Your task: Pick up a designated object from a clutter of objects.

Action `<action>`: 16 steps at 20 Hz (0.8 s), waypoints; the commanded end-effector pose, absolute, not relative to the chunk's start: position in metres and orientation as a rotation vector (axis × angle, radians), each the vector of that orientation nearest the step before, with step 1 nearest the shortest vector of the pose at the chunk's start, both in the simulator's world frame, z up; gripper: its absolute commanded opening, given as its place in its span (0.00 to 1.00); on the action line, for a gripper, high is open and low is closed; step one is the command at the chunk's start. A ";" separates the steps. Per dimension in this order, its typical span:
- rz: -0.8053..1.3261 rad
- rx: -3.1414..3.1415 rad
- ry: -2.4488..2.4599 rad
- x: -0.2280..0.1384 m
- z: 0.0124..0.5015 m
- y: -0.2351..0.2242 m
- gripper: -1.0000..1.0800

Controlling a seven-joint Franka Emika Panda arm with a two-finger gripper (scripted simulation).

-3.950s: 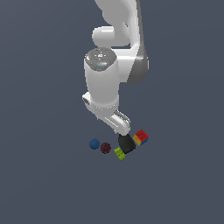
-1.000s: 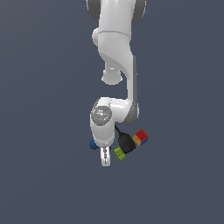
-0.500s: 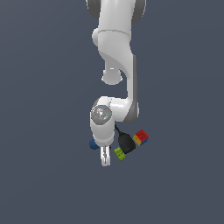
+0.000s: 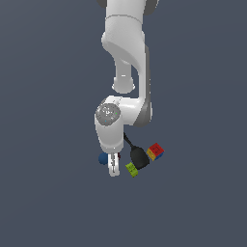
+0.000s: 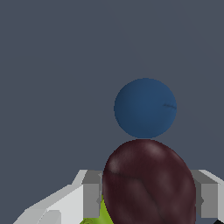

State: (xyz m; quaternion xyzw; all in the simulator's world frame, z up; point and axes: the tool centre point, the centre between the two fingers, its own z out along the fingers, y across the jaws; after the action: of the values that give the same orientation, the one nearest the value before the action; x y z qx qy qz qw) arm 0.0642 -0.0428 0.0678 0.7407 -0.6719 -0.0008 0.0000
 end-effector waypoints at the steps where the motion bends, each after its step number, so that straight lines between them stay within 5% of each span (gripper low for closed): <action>1: -0.002 2.328 -2.112 0.058 0.084 -0.047 0.00; 16: -0.004 2.327 -2.114 0.003 0.218 -0.077 0.00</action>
State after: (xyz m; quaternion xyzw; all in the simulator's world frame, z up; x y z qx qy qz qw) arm 0.0095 -0.0738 0.2026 0.7402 -0.6723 -0.0014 -0.0010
